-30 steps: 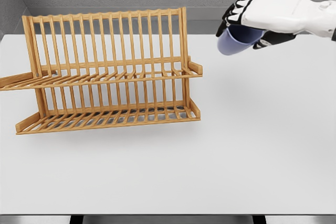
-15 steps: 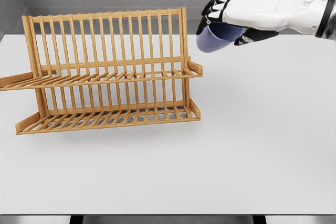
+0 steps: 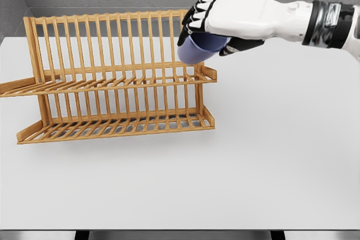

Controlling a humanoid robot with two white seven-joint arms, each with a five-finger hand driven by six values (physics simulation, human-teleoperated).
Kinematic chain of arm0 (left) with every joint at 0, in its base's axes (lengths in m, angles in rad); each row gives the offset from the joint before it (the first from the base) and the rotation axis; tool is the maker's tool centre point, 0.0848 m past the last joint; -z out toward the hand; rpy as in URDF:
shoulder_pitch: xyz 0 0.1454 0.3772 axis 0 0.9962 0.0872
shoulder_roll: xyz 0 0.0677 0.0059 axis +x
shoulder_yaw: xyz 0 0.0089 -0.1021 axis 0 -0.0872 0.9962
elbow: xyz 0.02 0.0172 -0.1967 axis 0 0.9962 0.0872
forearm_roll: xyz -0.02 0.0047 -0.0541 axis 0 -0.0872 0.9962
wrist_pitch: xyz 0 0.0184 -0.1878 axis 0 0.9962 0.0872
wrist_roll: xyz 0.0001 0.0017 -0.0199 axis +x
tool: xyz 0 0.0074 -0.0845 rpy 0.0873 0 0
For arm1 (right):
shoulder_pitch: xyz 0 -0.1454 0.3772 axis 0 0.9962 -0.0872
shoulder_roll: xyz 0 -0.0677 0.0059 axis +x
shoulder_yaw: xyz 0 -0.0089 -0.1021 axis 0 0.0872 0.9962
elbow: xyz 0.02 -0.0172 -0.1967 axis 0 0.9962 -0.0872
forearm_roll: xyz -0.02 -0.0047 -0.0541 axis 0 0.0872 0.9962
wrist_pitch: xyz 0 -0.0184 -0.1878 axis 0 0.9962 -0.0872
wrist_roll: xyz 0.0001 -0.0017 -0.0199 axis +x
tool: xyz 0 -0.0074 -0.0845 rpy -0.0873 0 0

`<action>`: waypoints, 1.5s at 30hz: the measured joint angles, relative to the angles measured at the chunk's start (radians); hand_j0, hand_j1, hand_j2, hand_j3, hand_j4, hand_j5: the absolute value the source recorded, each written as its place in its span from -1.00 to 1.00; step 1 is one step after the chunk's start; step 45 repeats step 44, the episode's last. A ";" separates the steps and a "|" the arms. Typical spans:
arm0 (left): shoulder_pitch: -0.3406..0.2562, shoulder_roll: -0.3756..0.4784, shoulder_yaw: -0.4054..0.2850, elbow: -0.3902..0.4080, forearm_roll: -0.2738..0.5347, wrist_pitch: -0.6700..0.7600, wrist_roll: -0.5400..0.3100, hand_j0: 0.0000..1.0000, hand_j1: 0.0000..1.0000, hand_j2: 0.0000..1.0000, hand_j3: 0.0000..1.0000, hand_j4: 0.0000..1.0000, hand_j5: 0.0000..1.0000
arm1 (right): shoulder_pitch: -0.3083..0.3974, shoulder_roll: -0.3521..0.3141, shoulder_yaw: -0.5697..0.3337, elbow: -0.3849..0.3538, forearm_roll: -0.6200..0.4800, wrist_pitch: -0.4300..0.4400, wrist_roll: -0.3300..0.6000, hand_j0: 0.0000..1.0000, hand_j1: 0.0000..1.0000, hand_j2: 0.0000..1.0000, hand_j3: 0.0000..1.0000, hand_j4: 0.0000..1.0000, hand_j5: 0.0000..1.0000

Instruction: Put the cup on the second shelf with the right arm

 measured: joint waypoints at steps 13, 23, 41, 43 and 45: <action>0.000 0.000 0.000 0.000 0.000 0.000 0.000 1.00 1.00 1.00 1.00 1.00 1.00 | 0.052 0.022 0.051 0.002 0.003 -0.004 -0.002 0.38 0.38 0.38 0.38 0.38 0.38; 0.000 0.000 0.000 0.000 0.000 0.000 0.000 1.00 1.00 1.00 1.00 1.00 1.00 | 0.052 0.016 0.033 0.001 0.039 -0.024 0.002 1.00 1.00 1.00 1.00 1.00 1.00; 0.000 0.000 0.000 0.000 0.000 0.000 0.000 1.00 1.00 1.00 1.00 1.00 1.00 | 0.319 -0.155 -0.266 0.111 0.012 -0.114 0.000 1.00 1.00 1.00 1.00 1.00 1.00; 0.000 0.000 0.000 0.000 0.000 0.000 0.000 1.00 1.00 1.00 1.00 1.00 1.00 | 0.331 -0.152 -0.268 0.114 0.012 -0.114 0.000 1.00 1.00 1.00 1.00 1.00 1.00; 0.000 0.000 -0.001 0.000 -0.001 0.000 0.000 1.00 1.00 1.00 1.00 1.00 1.00 | 0.336 -0.150 -0.269 0.114 0.012 -0.114 0.000 1.00 1.00 1.00 1.00 1.00 1.00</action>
